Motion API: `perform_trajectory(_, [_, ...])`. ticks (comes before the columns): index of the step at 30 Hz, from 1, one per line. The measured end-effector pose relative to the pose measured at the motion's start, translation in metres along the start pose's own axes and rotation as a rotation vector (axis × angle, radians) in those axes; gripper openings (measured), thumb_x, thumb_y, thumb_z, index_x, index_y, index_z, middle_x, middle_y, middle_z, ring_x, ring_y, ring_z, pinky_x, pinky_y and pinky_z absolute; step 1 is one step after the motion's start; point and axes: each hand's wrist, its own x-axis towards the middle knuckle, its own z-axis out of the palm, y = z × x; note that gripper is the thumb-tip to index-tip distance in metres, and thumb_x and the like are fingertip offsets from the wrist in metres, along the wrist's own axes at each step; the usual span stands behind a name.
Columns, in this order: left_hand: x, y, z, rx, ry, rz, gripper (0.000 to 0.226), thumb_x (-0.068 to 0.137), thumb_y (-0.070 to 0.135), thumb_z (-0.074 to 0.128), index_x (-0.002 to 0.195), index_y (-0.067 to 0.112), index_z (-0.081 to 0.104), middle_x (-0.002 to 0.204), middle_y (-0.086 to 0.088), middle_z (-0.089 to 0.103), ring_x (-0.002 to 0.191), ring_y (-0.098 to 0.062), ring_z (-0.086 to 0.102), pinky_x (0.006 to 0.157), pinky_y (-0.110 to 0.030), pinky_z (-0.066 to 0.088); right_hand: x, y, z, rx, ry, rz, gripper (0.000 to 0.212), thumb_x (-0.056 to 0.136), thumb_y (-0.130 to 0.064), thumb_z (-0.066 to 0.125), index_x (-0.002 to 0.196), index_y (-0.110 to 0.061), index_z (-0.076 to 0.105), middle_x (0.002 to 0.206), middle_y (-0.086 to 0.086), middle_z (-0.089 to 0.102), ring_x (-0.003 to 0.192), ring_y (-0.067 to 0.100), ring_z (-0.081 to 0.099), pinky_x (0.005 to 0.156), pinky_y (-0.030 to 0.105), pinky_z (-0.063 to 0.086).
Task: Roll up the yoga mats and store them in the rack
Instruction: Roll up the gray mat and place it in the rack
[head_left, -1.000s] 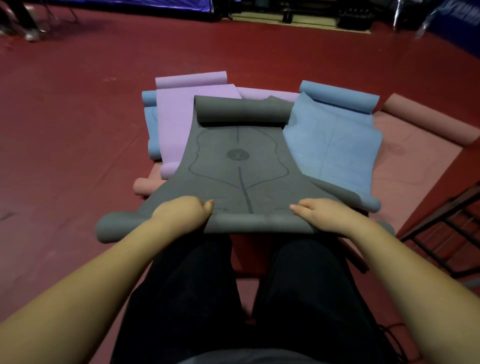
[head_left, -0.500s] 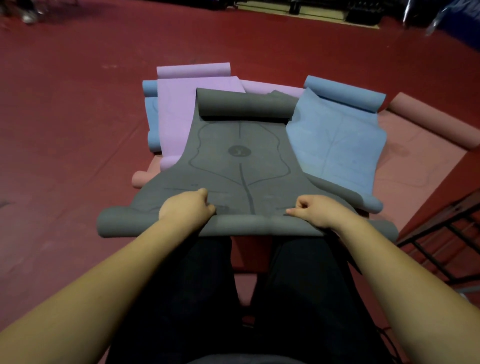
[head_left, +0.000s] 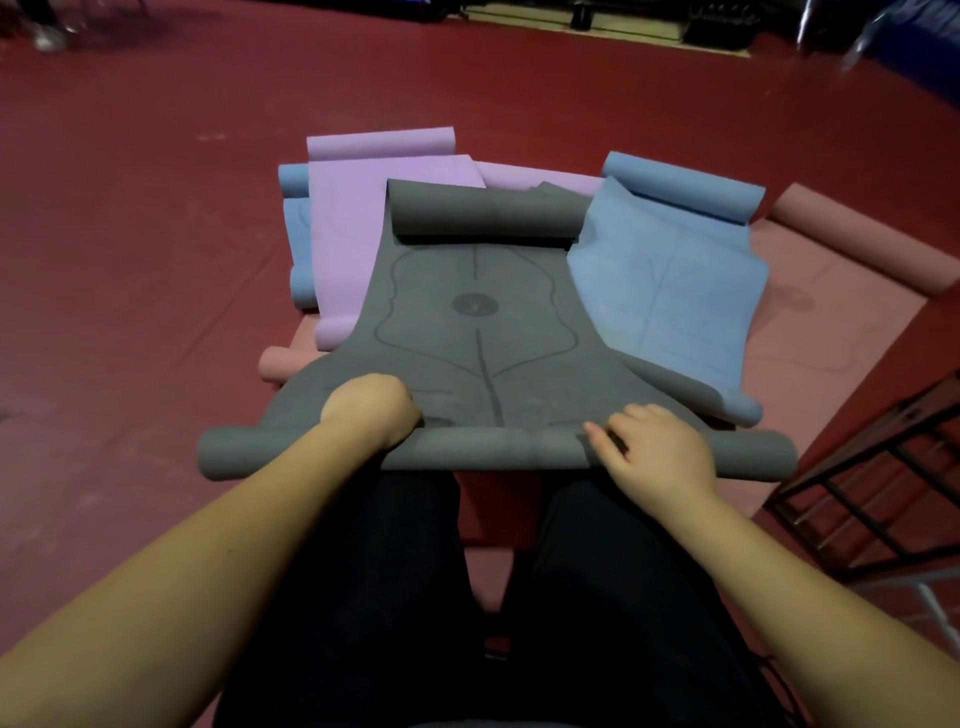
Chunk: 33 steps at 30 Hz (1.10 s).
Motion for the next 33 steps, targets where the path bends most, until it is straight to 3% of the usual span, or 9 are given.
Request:
perform_trajectory(3, [0.006,-0.003,0.003,0.015,0.015,0.041,0.025,0.086,0.043,0.052,0.079,0.02,0.062,0.1,-0.01,0.068,0.085,-0.03,0.055,0.073,-0.035,0.041,-0.004,0.001,0.011,-0.035,-0.008,0.025,0.047,0.094,-0.048,0.036,0.066,-0.017,0.056,0.069,0.001,0.053,0.075,0.029,0.053,0.062,0.039,0.044])
perform_trajectory(5, [0.0,-0.003,0.003,0.007,0.132,0.098,0.034,0.095,0.042,0.046,0.072,0.018,0.052,0.096,-0.014,0.068,0.083,-0.033,0.057,0.068,-0.034,0.037,0.004,0.0,0.015,-0.053,-0.02,0.071,0.051,0.094,-0.047,0.032,0.067,-0.014,0.058,0.07,0.003,0.054,0.076,0.031,0.054,0.061,0.036,0.039])
perform_trajectory(10, [-0.036,0.001,-0.003,0.019,0.501,0.101,0.055,0.104,0.046,0.035,0.077,0.009,0.066,0.079,-0.017,0.069,0.077,-0.039,0.064,0.059,-0.036,0.037,0.036,0.005,0.007,-0.013,-0.311,0.209,0.047,0.1,-0.046,0.036,0.076,-0.019,0.065,0.083,0.004,0.061,0.089,0.028,0.06,0.06,0.032,0.032])
perform_trajectory(13, [-0.052,-0.003,0.009,0.019,0.553,0.17,0.063,0.095,0.052,0.035,0.058,0.01,0.064,0.06,-0.016,0.063,0.059,-0.038,0.063,0.053,-0.034,0.043,0.054,0.008,0.004,0.03,-0.483,0.267,0.044,0.1,-0.049,0.036,0.076,-0.021,0.06,0.087,0.008,0.065,0.092,0.031,0.06,0.066,0.034,0.039])
perform_trajectory(18, [-0.053,-0.006,0.028,0.077,0.559,0.224,0.062,0.092,0.054,0.034,0.061,0.01,0.066,0.067,-0.01,0.057,0.073,-0.036,0.059,0.06,-0.038,0.043,0.075,0.014,0.0,0.173,-0.676,0.293,0.041,0.099,-0.052,0.041,0.084,-0.02,0.063,0.09,0.001,0.059,0.092,0.023,0.054,0.074,0.033,0.04])
perform_trajectory(22, [-0.04,0.0,0.013,0.062,0.491,0.164,0.068,0.098,0.052,0.026,0.073,0.009,0.073,0.081,-0.009,0.061,0.09,-0.034,0.058,0.065,-0.039,0.042,0.079,0.008,0.004,0.115,-0.592,0.269,0.049,0.099,-0.056,0.04,0.086,-0.019,0.07,0.097,0.005,0.059,0.1,0.027,0.056,0.075,0.032,0.037])
perform_trajectory(25, [-0.029,0.002,0.005,-0.003,0.413,0.126,0.055,0.103,0.042,0.035,0.089,0.005,0.073,0.098,-0.012,0.067,0.101,-0.033,0.059,0.08,-0.039,0.046,0.071,-0.003,0.002,-0.073,-0.461,0.241,0.062,0.1,-0.059,0.03,0.09,-0.015,0.071,0.103,0.01,0.063,0.107,0.031,0.057,0.073,0.034,0.036])
perform_trajectory(28, [-0.016,0.002,-0.002,-0.012,0.296,0.1,0.056,0.103,0.041,0.03,0.092,0.005,0.071,0.102,-0.017,0.07,0.099,-0.034,0.062,0.084,-0.037,0.047,0.052,-0.005,0.002,-0.088,-0.374,0.196,0.056,0.1,-0.06,0.027,0.077,-0.02,0.059,0.098,0.009,0.064,0.101,0.03,0.058,0.069,0.035,0.035])
perform_trajectory(33, [-0.006,0.005,-0.01,-0.076,0.178,0.105,0.054,0.1,0.041,0.028,0.101,0.008,0.071,0.114,-0.018,0.067,0.104,-0.034,0.06,0.088,-0.038,0.045,0.047,-0.001,0.005,-0.017,-0.291,0.227,0.047,0.101,-0.054,0.031,0.078,-0.018,0.051,0.087,0.008,0.063,0.092,0.031,0.059,0.062,0.037,0.032])
